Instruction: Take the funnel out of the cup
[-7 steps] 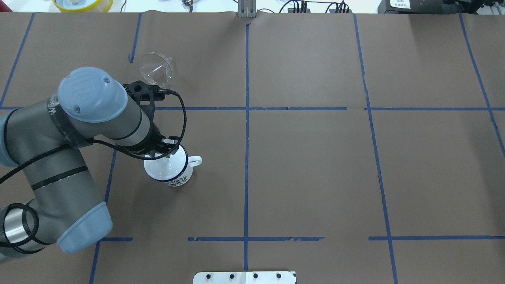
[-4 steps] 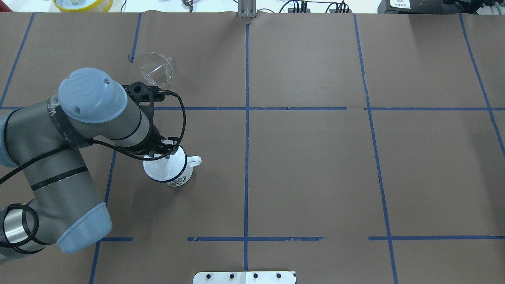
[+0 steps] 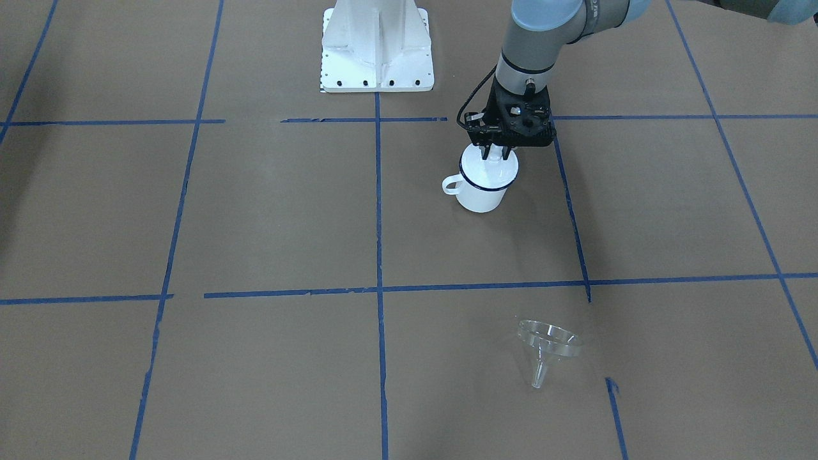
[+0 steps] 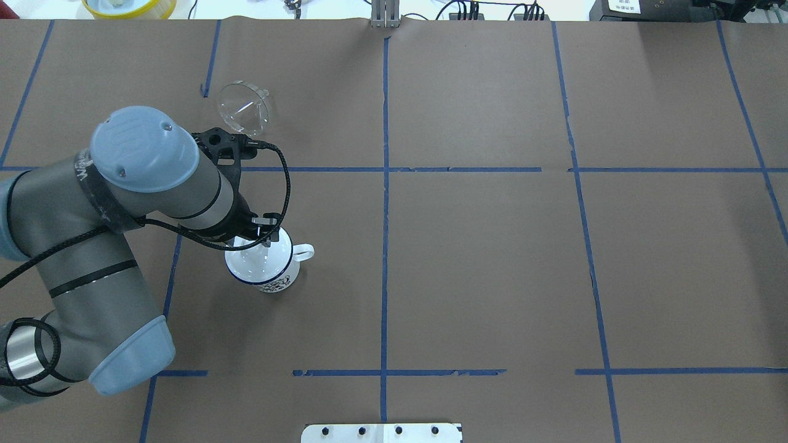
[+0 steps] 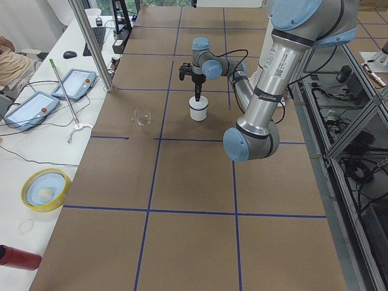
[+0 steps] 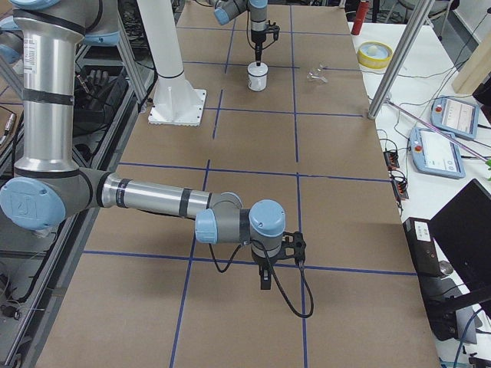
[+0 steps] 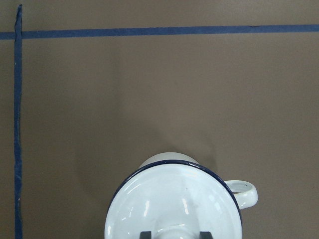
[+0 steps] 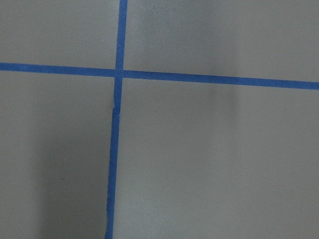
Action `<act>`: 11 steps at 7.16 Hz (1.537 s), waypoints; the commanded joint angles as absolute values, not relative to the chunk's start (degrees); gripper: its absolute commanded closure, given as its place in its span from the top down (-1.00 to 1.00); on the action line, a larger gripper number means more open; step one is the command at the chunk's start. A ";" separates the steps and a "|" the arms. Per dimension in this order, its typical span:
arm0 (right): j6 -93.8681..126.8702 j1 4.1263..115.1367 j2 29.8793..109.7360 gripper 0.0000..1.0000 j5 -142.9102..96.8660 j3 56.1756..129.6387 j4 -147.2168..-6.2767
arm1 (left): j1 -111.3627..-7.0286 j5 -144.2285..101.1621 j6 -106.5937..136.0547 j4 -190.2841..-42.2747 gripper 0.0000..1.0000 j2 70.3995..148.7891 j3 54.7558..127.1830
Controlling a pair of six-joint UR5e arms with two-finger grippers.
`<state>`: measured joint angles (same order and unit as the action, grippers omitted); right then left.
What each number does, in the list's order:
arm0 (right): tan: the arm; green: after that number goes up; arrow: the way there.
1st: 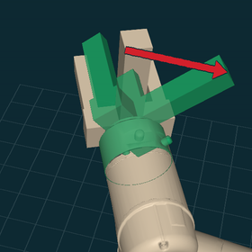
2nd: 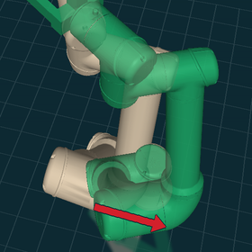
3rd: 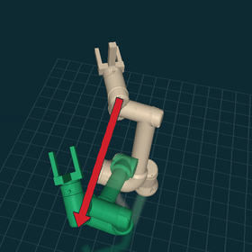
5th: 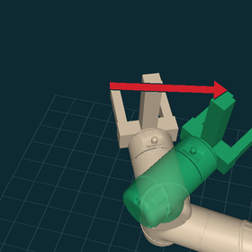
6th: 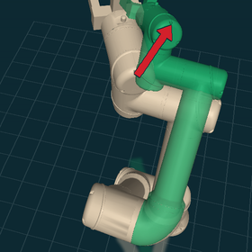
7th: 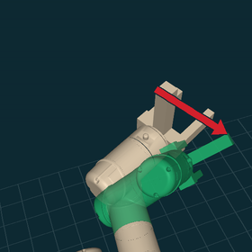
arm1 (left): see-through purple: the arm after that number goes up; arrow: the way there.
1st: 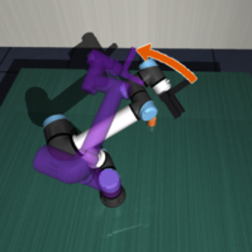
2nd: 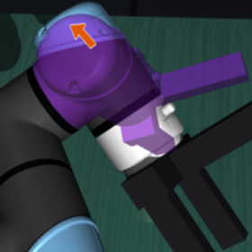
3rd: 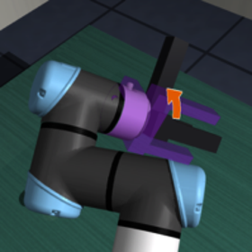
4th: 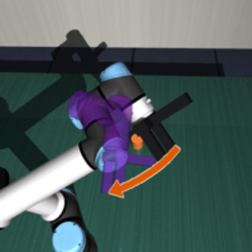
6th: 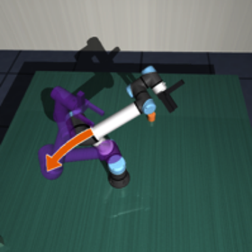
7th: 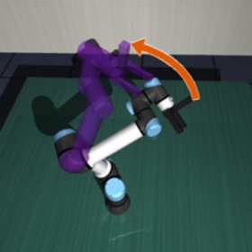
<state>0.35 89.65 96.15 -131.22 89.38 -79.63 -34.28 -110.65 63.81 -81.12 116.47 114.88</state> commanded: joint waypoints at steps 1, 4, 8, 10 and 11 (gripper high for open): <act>0.35 89.65 96.15 1.00 -131.22 89.38 -79.63 | -34.54 -110.65 63.29 -81.12 1.00 116.37 115.92; 0.35 89.65 96.15 1.00 -131.22 89.38 -79.63 | -45.64 -114.05 42.20 -83.48 1.00 110.60 117.95; 0.35 89.65 96.15 1.00 -131.22 89.38 -79.63 | -73.78 -133.38 7.90 -87.45 1.00 93.45 110.17; 0.35 89.65 96.15 1.00 -131.22 89.38 -79.63 | -81.61 -137.96 -9.58 -87.45 1.00 87.83 98.94; 0.35 89.65 96.15 1.00 -131.22 89.38 -79.63 | -85.91 -137.55 -12.02 -87.28 1.00 86.50 97.75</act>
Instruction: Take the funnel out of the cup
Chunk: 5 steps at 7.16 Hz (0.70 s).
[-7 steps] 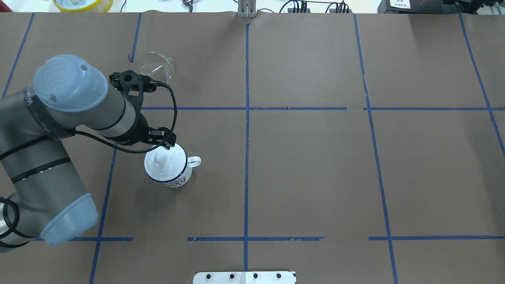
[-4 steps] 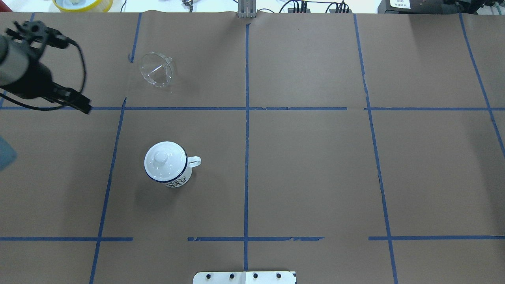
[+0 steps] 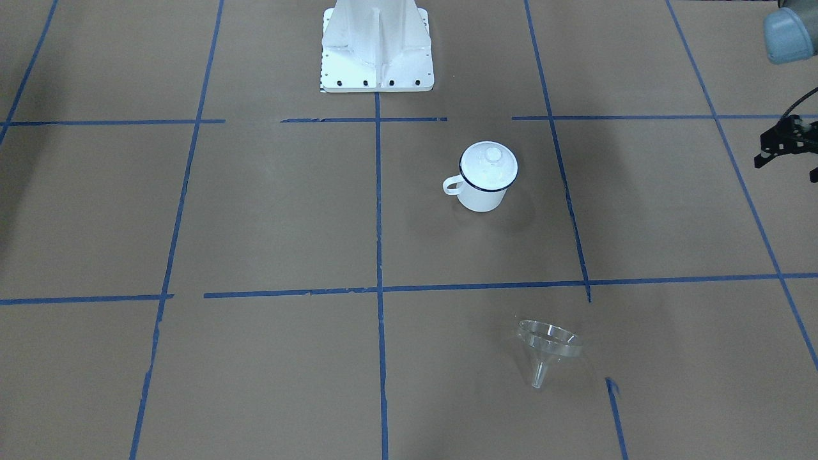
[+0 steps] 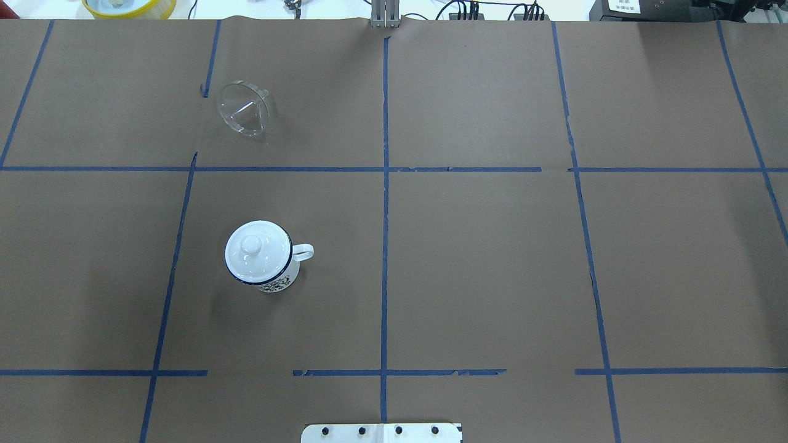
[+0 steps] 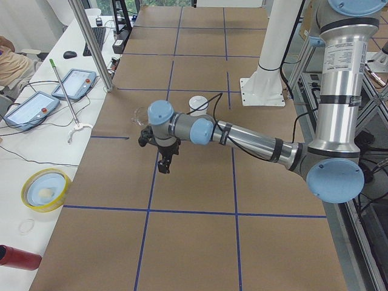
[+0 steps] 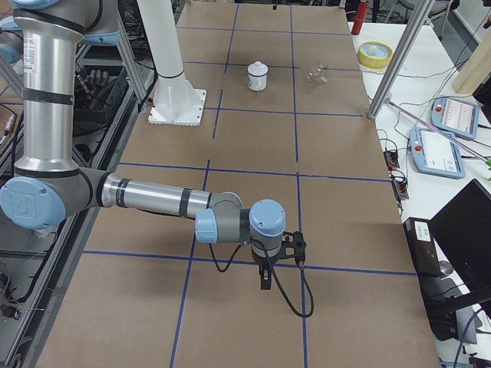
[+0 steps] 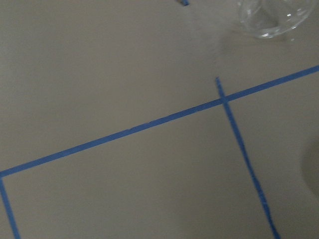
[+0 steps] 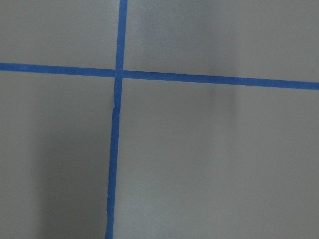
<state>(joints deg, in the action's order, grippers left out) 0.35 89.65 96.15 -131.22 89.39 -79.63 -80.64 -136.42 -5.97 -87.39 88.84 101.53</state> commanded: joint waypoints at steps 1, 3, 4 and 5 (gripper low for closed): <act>0.35 89.65 96.15 1.00 -131.22 89.38 -79.63 | -89.61 -138.07 -12.21 -86.75 1.00 86.14 97.47; 0.35 89.65 96.15 1.00 -131.22 89.38 -79.63 | -90.26 -137.37 -11.95 -86.49 1.00 84.55 98.00; 0.35 89.65 96.15 1.00 -131.22 89.38 -79.63 | -90.26 -137.29 -11.95 -86.48 1.00 84.20 97.56; 0.35 89.65 96.15 1.00 -131.22 89.38 -79.63 | -90.26 -136.85 -11.87 -86.48 1.00 84.11 97.47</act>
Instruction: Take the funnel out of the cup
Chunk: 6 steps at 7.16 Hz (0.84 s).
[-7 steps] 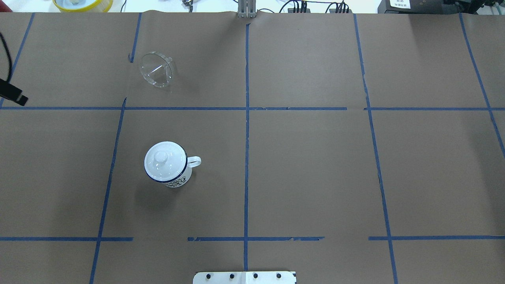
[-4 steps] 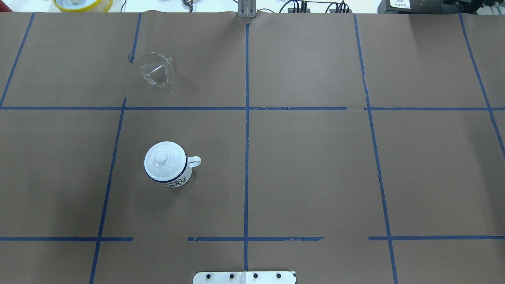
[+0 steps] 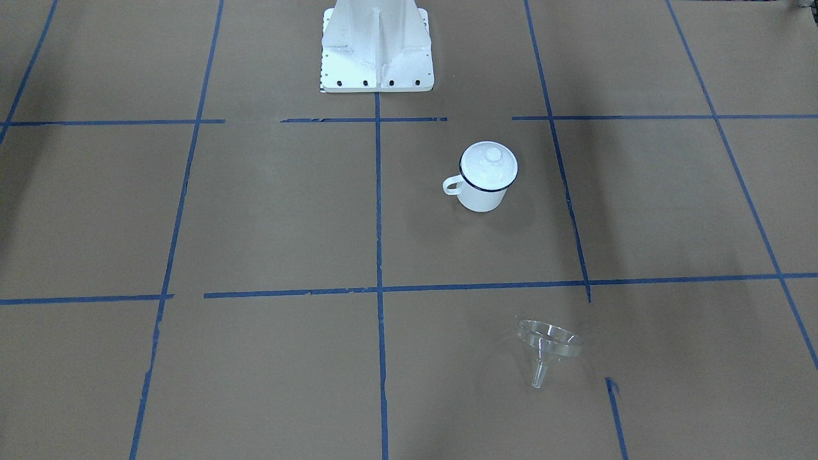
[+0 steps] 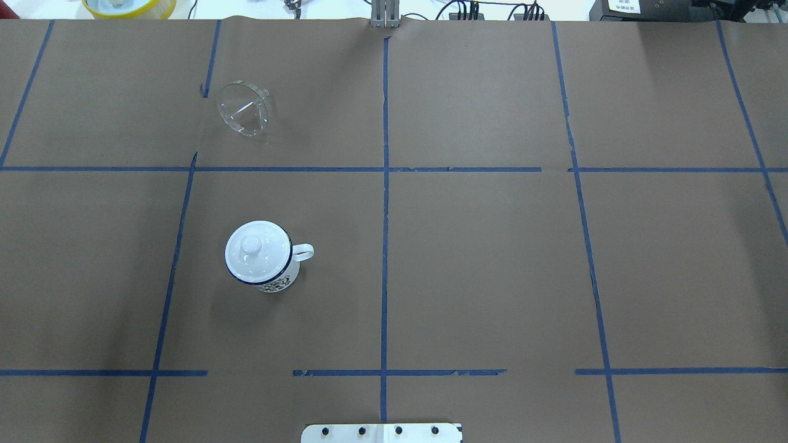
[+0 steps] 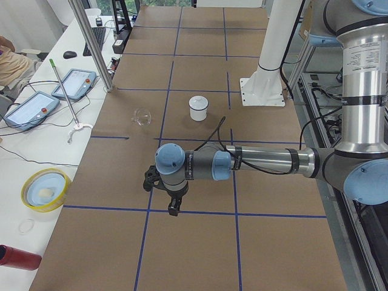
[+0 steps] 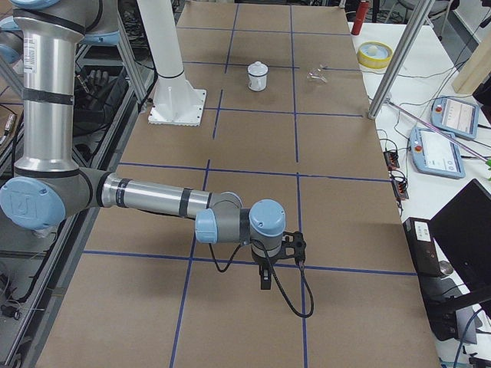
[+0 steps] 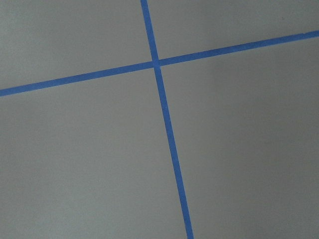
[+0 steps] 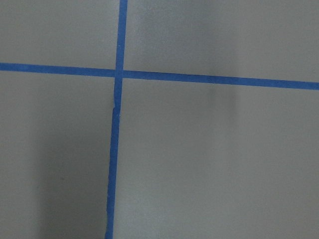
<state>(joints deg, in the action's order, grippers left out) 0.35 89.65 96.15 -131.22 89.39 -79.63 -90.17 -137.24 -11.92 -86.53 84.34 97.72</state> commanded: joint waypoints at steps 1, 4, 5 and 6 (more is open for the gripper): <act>0.35 89.65 96.15 1.00 -131.22 89.38 -79.63 | -90.35 -136.93 -11.95 -86.40 1.00 84.02 97.56; 0.35 89.65 96.15 1.00 -131.22 89.38 -79.63 | -90.35 -136.76 -12.04 -86.49 1.00 84.02 97.56; 0.35 89.65 96.15 1.00 -131.22 89.38 -79.63 | -90.35 -136.67 -12.04 -86.48 1.00 84.02 97.38; 0.35 89.65 96.15 1.00 -131.22 89.38 -79.63 | -90.35 -136.67 -12.04 -86.48 1.00 84.02 97.03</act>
